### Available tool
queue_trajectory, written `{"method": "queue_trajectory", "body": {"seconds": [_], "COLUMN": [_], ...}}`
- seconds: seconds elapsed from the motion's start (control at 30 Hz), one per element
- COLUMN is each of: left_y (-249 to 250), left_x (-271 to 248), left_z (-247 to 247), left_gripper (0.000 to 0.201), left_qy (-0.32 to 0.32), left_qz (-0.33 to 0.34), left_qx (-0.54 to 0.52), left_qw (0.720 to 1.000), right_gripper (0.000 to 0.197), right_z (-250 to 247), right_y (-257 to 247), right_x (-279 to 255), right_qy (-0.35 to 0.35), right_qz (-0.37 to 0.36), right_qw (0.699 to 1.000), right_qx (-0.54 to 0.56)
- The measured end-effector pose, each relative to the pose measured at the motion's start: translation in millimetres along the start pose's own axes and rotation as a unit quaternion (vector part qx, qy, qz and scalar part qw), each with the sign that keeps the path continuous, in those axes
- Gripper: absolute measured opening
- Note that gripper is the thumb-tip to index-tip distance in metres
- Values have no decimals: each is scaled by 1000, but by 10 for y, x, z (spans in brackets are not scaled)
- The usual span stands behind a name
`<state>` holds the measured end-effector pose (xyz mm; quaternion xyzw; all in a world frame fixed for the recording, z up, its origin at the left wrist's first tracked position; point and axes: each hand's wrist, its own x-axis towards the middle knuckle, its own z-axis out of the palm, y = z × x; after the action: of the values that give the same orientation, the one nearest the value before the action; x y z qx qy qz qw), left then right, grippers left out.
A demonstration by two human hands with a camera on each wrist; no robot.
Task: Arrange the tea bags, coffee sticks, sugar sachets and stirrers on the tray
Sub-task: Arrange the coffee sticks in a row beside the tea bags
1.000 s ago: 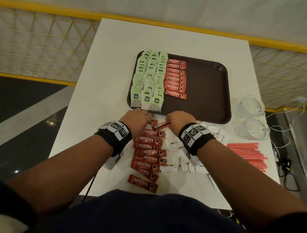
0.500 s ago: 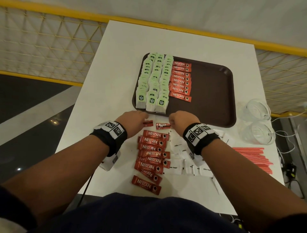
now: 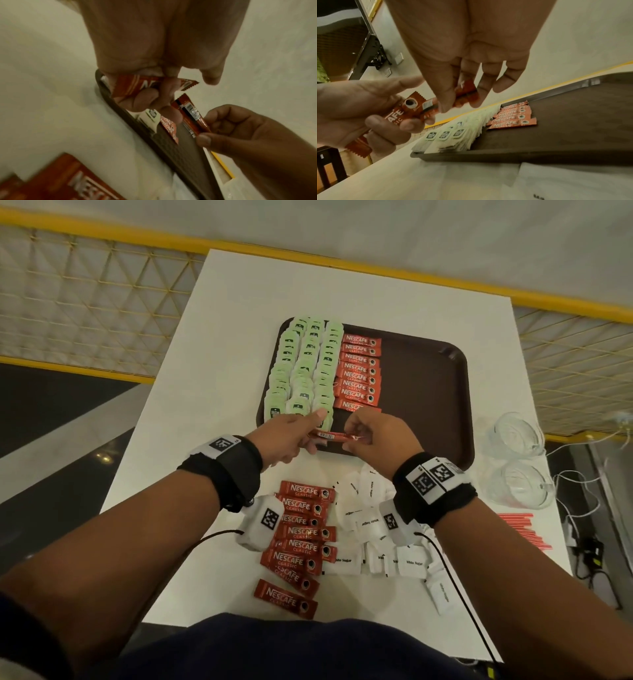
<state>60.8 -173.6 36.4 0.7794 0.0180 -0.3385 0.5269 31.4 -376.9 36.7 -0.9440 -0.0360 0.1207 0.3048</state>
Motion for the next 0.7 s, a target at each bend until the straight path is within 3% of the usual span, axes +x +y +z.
{"method": "queue_trajectory", "body": {"seconds": [0.2,0.33,0.47,0.7], "left_y": [11,37,80,93], "left_x": [176,266,319,446], "left_z": [139,123,128,138], "left_gripper": [12,13,15,14], "left_qy": [40,77,82,36], "left_qz": [60,101,132,122], "left_qx": [-18,-33,-5,44], "left_qw": [997,991,988,991], "right_gripper": [28,28,17,17], "right_z": [-31,-76,-146,-137], "right_y": [123,255,338,515], "right_x": [27,55,92,183], "right_qy": [19,27,-14,-58], "right_qz": [20,84,124,197], "right_qw": [998,986,956,913], "right_qx": [60,145,265,352]}}
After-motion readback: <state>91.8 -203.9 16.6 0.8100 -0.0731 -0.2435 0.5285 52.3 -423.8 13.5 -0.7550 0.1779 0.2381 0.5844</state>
